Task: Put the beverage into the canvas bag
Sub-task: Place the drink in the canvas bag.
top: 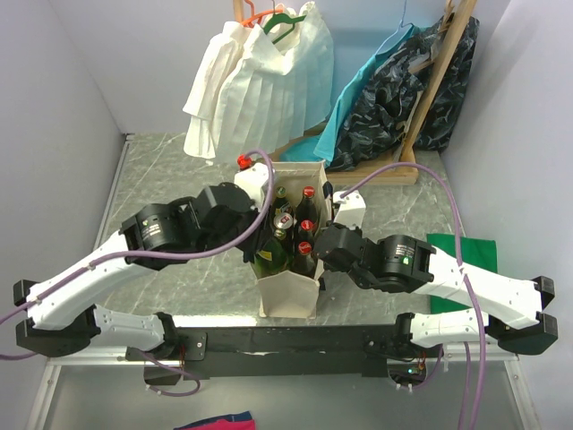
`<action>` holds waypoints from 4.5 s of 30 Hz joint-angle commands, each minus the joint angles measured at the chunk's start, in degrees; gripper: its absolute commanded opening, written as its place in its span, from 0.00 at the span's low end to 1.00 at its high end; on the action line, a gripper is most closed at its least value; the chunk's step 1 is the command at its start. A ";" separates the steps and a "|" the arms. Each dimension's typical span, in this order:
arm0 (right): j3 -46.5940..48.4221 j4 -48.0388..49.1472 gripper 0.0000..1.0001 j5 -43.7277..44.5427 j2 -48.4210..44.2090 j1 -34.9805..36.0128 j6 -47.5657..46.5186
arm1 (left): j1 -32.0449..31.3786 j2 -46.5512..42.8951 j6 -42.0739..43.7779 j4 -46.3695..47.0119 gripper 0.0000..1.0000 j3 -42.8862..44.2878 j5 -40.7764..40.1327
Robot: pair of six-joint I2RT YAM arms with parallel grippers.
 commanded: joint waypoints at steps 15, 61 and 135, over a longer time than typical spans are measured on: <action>0.99 1.94 0.00 2.76 -0.58 -0.23 0.52 | -8.44 0.44 -7.91 4.95 0.01 -0.59 -15.59; 0.99 2.55 0.00 2.67 -0.58 -1.37 -0.53 | -11.16 -0.61 -17.41 7.50 0.01 -12.02 -15.42; -0.07 3.43 0.00 2.15 -1.46 -1.63 -1.24 | -6.95 0.79 -22.94 9.78 0.10 -23.36 -11.46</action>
